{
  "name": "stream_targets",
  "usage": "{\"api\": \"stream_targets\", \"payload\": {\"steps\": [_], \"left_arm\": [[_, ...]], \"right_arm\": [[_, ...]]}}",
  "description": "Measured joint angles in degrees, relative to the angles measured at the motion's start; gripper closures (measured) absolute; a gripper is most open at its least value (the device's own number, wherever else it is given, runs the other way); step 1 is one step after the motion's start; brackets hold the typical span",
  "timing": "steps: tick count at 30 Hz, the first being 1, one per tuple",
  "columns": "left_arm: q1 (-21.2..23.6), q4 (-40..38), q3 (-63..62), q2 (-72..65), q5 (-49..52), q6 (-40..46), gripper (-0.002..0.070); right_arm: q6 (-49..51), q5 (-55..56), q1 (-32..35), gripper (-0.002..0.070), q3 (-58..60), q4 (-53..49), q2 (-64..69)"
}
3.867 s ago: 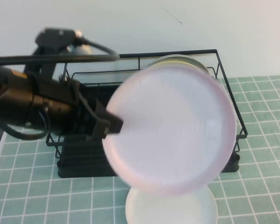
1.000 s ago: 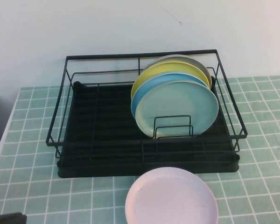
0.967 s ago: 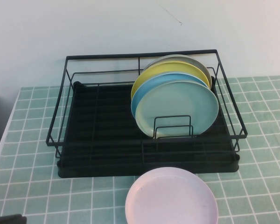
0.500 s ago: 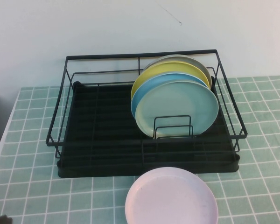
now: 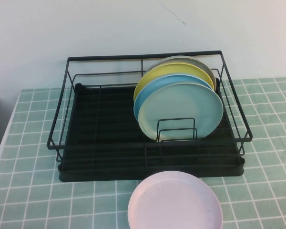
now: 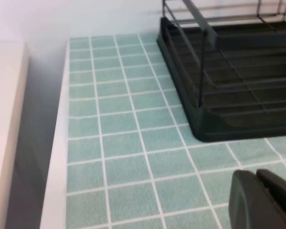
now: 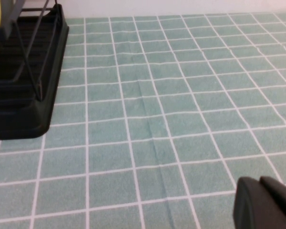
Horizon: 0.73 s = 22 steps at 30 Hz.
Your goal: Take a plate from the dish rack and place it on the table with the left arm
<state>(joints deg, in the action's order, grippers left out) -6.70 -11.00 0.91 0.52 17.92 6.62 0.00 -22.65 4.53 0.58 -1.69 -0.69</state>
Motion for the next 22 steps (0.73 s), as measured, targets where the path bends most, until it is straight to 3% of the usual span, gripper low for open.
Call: {"api": "stream_targets", "payload": {"steps": [22], "left_arm": [[0.5, 1.1, 0.0, 0.1, 0.7, -0.5, 0.0678]], "right_arm": [[0.0, 0.0, 0.0, 0.0678, 0.0, 0.0, 0.0]]}}
